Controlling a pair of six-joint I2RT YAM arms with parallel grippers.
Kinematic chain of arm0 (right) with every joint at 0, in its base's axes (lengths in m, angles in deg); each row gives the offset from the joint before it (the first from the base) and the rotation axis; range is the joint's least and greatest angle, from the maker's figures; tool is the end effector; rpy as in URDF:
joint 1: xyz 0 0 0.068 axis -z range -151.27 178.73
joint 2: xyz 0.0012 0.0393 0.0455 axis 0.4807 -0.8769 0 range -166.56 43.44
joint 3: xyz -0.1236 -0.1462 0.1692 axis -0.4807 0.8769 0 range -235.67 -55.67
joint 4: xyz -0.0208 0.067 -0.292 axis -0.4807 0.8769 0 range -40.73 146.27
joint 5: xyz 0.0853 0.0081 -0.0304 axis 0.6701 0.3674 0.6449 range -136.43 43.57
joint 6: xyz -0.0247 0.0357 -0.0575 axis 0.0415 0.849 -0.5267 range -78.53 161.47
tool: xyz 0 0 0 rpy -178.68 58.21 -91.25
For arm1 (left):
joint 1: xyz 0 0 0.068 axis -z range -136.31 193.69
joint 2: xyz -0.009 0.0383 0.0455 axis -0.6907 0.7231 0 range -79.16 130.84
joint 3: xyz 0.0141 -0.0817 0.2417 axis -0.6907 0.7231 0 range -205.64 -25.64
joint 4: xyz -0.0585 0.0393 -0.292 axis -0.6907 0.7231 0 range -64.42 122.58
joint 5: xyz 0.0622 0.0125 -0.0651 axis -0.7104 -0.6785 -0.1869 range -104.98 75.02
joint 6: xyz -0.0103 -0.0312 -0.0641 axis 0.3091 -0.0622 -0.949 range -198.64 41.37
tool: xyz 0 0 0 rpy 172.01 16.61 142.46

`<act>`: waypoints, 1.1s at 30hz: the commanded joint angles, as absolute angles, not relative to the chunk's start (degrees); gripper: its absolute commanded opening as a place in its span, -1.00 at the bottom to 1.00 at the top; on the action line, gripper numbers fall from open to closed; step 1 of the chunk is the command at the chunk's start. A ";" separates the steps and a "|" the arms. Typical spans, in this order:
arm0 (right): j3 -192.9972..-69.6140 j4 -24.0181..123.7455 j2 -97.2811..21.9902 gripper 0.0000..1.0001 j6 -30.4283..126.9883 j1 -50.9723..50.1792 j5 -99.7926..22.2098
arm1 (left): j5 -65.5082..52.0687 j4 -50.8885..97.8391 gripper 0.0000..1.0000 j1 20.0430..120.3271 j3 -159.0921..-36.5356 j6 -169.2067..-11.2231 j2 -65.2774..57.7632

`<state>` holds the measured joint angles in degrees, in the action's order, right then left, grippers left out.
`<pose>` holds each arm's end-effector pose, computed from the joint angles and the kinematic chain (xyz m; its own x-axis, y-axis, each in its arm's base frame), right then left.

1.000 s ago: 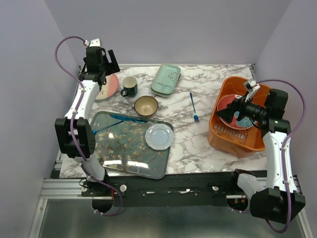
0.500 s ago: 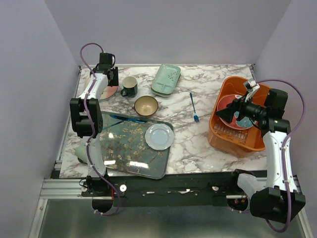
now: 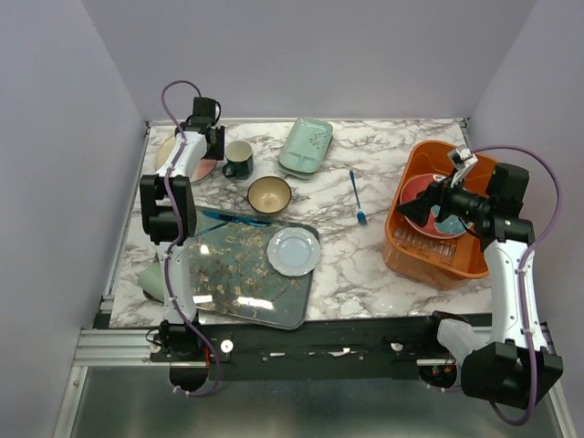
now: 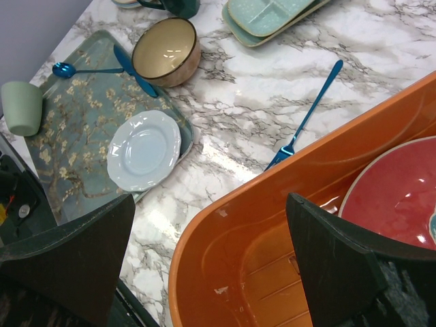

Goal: Place the mixed dishes into the plastic bin
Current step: Move the plate to the center of the board.

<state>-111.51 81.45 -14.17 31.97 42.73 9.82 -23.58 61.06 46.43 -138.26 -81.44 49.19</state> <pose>0.2689 -0.0160 0.3127 -0.4462 0.0169 -0.8948 -0.6169 0.7186 0.3211 0.5474 -0.0174 0.1830 -0.7754 -0.0112 -0.6314 -0.0842 0.9927 0.0858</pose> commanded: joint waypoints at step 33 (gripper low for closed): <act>-111.13 80.91 -14.48 0.99 31.27 43.14 10.17 | -32.91 62.49 -0.45 49.75 -142.10 -78.99 56.80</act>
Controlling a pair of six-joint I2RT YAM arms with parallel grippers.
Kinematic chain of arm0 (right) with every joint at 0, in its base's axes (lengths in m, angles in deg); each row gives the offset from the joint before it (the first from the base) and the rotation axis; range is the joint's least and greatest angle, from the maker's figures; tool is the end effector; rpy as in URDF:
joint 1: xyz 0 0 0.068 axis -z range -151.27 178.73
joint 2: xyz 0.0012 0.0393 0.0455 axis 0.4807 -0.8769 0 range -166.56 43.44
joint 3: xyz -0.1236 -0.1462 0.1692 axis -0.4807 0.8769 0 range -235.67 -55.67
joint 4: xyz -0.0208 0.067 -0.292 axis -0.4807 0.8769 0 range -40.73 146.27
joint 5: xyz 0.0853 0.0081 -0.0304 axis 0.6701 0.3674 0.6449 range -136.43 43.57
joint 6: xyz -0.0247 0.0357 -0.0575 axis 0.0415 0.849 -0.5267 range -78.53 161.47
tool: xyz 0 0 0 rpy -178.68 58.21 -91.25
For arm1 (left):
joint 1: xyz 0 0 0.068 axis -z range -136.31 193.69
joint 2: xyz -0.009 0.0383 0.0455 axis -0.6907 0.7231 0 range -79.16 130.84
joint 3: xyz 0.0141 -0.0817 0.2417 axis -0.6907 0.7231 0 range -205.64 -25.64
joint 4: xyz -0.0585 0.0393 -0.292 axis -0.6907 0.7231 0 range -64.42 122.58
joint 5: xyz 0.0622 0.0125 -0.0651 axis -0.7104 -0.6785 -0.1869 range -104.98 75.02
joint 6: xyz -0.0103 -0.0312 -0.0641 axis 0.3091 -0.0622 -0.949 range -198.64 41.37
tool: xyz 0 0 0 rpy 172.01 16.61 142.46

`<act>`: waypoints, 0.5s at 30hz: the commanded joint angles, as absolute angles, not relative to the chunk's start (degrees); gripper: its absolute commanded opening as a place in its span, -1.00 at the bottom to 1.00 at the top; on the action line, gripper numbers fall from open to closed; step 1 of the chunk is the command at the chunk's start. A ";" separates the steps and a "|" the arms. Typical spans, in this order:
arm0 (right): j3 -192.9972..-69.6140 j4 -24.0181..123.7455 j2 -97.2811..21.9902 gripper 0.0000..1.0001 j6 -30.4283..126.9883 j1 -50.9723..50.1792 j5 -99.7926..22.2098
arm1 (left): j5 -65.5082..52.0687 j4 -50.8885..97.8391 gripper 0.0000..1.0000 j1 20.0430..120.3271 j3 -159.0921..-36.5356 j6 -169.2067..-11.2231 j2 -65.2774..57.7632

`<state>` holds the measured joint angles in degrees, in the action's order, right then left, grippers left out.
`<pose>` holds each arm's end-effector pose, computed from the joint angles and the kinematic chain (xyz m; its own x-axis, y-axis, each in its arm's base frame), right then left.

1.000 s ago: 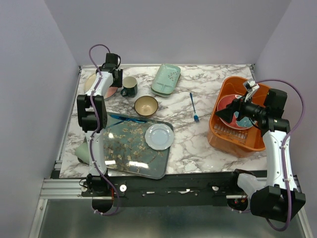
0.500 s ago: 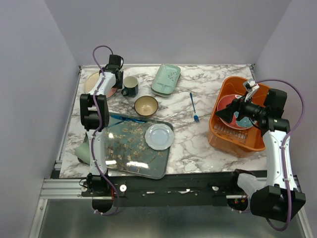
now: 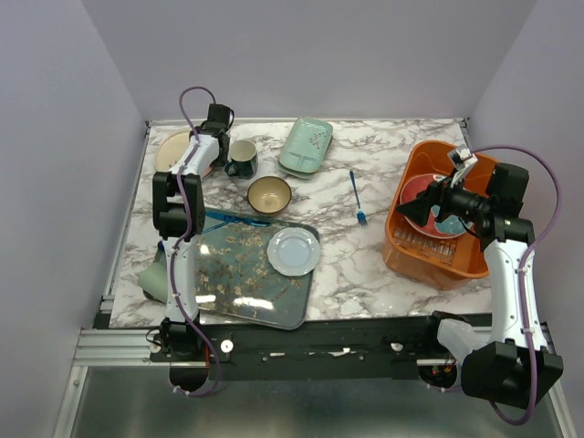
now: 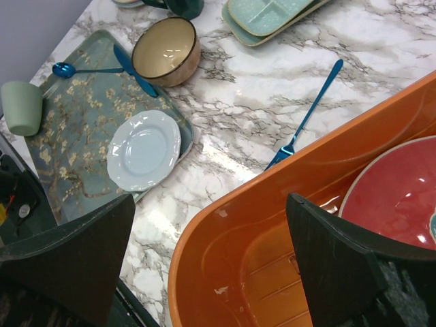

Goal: Place the mixed dishes into the plastic bin
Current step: Move the plate to the center of the board.

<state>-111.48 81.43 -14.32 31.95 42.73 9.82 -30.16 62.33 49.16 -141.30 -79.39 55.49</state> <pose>0.2694 -0.0162 0.3119 -0.4484 0.0172 -0.8937 -0.6162 0.7184 0.3230 0.5560 -0.0376 0.1434 -0.8219 0.0661 -0.5657 -0.0654 0.9757 0.2090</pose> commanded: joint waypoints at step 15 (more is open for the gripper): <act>-111.22 81.00 -14.31 0.99 31.18 43.14 10.08 | -32.65 60.48 -1.00 50.01 -138.59 -78.90 50.39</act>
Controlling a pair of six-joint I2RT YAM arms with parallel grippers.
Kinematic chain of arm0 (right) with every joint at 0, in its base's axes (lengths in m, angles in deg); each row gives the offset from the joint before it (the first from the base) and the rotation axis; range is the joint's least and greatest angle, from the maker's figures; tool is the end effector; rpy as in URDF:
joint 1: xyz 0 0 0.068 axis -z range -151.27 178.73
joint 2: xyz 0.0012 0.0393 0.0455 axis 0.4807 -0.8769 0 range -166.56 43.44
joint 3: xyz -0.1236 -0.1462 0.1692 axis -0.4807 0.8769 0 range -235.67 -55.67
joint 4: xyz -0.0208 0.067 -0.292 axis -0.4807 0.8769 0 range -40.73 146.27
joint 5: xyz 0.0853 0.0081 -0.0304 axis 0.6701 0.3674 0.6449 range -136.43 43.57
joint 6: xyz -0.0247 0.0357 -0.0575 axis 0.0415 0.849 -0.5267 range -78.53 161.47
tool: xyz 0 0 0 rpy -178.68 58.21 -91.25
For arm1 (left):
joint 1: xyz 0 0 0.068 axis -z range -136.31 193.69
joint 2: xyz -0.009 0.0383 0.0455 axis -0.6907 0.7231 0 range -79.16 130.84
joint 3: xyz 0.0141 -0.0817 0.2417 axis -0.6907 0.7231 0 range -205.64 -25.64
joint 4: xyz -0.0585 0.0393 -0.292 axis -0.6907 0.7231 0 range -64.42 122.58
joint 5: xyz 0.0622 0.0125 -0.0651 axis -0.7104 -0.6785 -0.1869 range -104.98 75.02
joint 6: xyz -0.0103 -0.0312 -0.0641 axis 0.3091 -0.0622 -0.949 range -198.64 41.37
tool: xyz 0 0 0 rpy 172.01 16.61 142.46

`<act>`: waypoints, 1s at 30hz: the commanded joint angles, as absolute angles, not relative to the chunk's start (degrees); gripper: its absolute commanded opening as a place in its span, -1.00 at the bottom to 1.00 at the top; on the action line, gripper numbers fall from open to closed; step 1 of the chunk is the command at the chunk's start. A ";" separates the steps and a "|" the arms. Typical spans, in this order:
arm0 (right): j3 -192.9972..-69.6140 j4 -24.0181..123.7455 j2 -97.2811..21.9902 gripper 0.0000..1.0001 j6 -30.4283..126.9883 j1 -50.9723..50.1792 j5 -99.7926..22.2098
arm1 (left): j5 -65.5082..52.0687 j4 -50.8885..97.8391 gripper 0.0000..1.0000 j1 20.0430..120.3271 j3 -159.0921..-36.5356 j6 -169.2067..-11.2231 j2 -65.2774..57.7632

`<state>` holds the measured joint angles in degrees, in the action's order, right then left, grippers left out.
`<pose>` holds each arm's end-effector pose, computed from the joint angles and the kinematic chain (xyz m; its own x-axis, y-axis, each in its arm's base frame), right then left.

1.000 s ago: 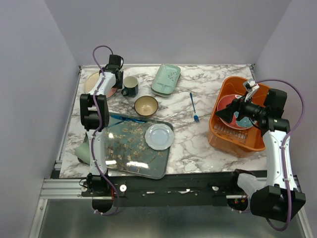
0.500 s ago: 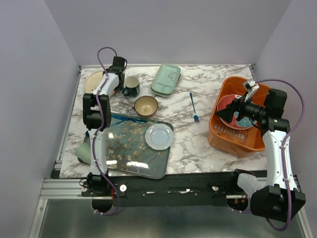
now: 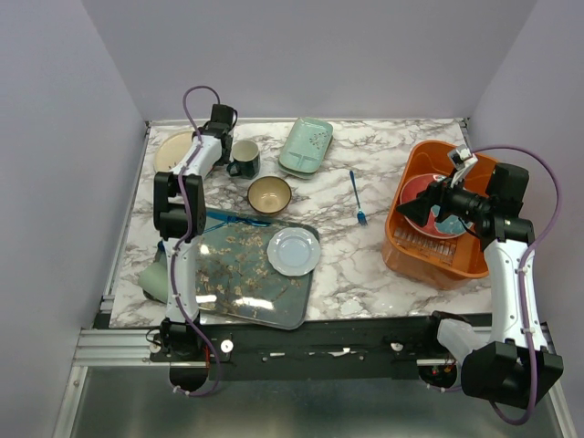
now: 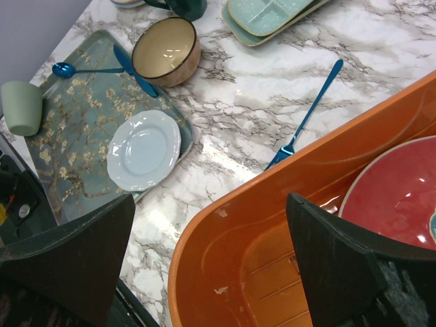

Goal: Place the mixed dishes into the plastic bin
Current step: Move the plate to the center of the board.

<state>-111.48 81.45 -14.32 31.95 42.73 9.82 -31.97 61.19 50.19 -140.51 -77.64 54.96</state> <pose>0.2694 -0.0162 0.3118 -0.4487 0.0173 -0.8935 -0.6160 0.7183 0.3233 0.5550 -0.0458 0.1453 -0.8134 0.1095 -0.5713 -0.0446 0.9675 0.2490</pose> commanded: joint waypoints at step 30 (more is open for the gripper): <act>-111.22 81.17 -14.31 0.99 31.27 43.06 11.22 | -32.65 49.85 -1.00 49.84 -113.81 -80.92 31.50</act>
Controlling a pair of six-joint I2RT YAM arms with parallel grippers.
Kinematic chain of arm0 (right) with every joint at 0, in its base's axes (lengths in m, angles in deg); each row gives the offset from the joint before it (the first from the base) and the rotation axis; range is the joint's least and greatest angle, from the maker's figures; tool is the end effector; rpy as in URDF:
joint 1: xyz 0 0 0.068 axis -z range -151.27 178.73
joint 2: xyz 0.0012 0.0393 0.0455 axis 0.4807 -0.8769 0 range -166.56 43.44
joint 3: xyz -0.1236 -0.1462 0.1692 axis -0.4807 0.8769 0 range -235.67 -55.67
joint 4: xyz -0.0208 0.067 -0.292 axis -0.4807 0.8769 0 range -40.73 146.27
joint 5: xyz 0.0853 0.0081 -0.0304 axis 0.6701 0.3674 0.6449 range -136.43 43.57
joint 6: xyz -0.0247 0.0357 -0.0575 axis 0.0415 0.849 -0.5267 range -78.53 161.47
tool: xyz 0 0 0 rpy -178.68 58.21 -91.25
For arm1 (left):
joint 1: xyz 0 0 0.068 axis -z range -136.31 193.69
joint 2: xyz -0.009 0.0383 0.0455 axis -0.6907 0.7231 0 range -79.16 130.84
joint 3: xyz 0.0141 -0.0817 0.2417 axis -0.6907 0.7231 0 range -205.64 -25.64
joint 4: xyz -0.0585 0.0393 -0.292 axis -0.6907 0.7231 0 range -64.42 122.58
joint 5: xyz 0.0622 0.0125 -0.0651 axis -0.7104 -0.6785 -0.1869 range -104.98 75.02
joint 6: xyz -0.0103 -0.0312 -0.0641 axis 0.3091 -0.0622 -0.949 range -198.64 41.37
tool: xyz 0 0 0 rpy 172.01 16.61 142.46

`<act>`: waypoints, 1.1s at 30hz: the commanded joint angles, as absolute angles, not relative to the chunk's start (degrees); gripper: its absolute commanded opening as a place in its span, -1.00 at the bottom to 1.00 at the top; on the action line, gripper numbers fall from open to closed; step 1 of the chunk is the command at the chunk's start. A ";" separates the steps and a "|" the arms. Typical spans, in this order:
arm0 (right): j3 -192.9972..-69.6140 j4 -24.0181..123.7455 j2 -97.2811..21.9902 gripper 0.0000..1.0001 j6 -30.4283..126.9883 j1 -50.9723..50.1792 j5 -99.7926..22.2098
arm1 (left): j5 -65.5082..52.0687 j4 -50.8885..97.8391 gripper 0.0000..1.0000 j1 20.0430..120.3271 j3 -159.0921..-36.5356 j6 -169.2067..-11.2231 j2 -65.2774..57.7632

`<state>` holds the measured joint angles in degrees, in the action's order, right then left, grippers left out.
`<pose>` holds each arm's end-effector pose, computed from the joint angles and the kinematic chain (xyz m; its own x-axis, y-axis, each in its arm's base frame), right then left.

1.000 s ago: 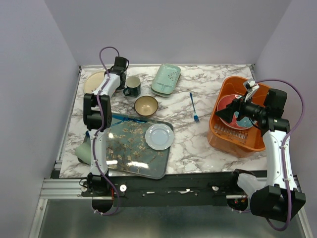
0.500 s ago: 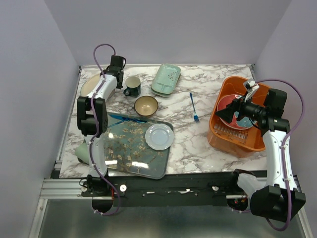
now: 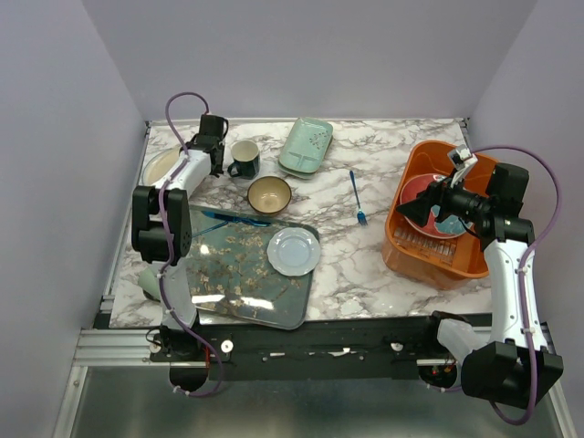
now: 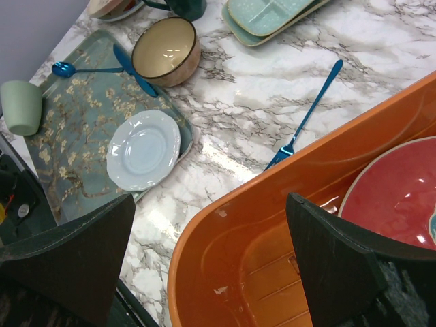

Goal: Place the mixed dishes into the plastic bin
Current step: Move the plate to the center of the board.

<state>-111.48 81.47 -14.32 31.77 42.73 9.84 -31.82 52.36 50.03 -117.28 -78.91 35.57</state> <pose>0.2694 -0.0161 0.3118 -0.4470 0.0152 -0.8944 -0.6176 0.7181 0.3208 0.4930 -0.0375 0.1797 -0.7595 0.0799 -0.6456 -0.0834 0.9723 0.2185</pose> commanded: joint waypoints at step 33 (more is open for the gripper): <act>-111.57 81.70 -13.78 0.99 31.27 43.06 12.63 | -43.01 46.41 -0.54 53.62 -106.60 -82.24 33.51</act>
